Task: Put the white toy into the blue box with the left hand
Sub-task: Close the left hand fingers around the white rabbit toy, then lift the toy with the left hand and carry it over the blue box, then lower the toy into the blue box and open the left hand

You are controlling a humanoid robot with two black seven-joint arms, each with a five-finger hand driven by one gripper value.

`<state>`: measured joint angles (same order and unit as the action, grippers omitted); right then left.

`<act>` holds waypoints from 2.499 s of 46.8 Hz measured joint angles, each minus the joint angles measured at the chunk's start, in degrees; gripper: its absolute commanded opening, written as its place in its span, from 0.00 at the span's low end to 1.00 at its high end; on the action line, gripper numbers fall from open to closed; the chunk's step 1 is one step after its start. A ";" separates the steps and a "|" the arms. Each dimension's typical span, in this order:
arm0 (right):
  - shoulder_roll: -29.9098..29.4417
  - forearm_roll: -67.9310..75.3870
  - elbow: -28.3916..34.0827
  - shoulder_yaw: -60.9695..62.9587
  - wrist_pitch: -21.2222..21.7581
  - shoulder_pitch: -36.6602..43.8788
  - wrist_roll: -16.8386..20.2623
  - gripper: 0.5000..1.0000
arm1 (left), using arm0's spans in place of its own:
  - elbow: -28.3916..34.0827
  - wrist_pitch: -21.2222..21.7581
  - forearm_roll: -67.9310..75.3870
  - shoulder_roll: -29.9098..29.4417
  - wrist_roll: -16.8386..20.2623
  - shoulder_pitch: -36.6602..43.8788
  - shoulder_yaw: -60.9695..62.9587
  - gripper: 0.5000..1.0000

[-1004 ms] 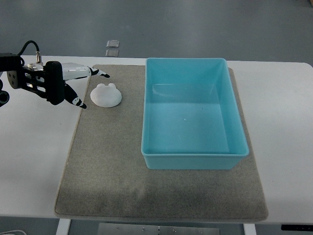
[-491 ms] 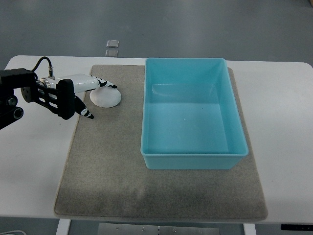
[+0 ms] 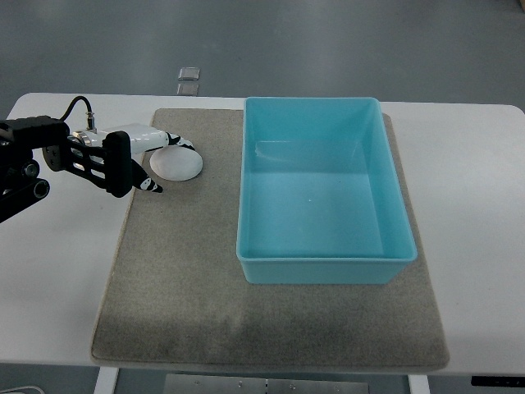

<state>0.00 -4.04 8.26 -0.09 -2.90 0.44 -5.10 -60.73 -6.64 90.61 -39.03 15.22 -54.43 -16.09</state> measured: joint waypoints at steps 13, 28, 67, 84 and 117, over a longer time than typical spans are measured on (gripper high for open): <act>0.00 0.00 0.00 0.00 0.00 0.00 0.00 0.87 | 1.04 0.08 -0.01 1.06 -3.11 -0.09 -0.10 0.00; 0.00 0.00 0.00 0.00 0.00 0.00 0.00 0.87 | 1.71 -0.02 -0.75 1.94 -3.68 -0.36 -1.08 0.00; 0.00 0.00 0.00 0.00 0.00 0.00 0.00 0.87 | -14.70 -1.54 -1.06 9.68 -3.61 -9.94 -6.59 0.00; 0.00 0.00 -0.01 0.00 0.00 0.00 0.00 0.87 | -14.84 -7.41 -0.15 17.82 -3.90 -9.68 -3.26 0.00; 0.00 0.00 0.00 0.00 0.00 0.00 0.00 0.87 | -13.62 -9.54 0.00 17.61 -5.81 -9.03 0.00 0.77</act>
<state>0.00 -4.04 8.26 -0.09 -2.90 0.44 -5.10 -74.35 -16.18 90.61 -21.42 9.40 -63.46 -16.09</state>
